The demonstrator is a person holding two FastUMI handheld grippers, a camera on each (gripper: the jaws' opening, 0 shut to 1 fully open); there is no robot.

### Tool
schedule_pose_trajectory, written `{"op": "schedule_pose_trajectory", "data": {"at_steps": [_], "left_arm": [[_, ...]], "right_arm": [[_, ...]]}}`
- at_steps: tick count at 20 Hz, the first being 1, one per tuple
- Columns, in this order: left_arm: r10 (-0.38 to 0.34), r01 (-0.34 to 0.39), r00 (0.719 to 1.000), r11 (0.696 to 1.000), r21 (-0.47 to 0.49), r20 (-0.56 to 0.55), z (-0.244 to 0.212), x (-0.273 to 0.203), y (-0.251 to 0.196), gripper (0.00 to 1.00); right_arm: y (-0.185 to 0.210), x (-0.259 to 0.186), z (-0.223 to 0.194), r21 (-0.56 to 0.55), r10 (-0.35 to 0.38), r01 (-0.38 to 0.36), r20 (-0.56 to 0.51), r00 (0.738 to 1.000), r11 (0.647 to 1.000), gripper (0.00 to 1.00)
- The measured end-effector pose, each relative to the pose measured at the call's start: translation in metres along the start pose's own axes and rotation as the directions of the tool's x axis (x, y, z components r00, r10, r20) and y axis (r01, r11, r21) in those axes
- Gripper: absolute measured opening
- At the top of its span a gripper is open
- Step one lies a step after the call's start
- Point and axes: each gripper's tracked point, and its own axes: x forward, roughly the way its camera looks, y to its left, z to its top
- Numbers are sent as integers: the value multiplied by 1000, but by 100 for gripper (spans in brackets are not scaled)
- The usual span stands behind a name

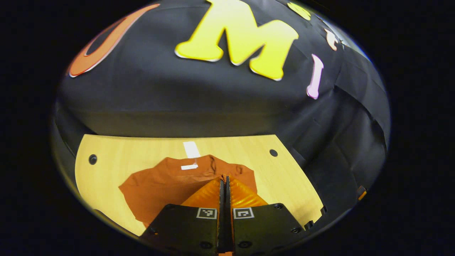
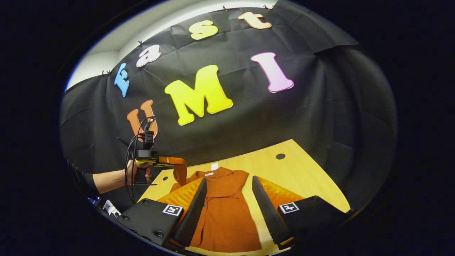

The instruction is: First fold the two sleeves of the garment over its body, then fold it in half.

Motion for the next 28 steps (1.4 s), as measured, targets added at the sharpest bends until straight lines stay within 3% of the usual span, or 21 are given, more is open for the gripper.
{"op": "schedule_pose_trajectory", "data": {"at_steps": [3,8,15,17,18,21,22,26,28], "left_arm": [[-32,33,998,999,11,-58,-18,37,-23,3],[-14,15,991,1000,8,-133,-36,100,-39,2],[64,-56,983,997,48,-173,-70,173,-42,4],[48,-40,981,998,45,-187,-79,180,-53,8],[9,-7,982,1000,12,-186,-82,183,-65,16],[25,-23,990,1000,18,-142,-77,172,-78,84],[41,-37,992,999,36,-117,-71,162,-81,99],[60,-64,997,995,82,51,-38,84,-104,99],[155,-174,971,980,93,179,-15,24,-95,99]], "right_arm": [[-25,-8,-2,13,-59,59,-16,998,998,83],[-48,-18,-5,0,-131,131,-32,991,991,83],[-63,-22,-14,-36,-145,142,-85,986,989,83],[-66,-20,-12,-39,-133,130,-90,987,991,83],[-69,-18,-12,-42,-126,123,-94,988,992,83],[-72,-11,-5,-44,-94,91,-91,991,995,83],[-71,-8,-4,-46,-83,79,-89,993,996,83],[-41,1,11,-73,-3,0,-37,999,997,83],[-19,6,17,-113,27,-28,-3,1000,993,83]]}}
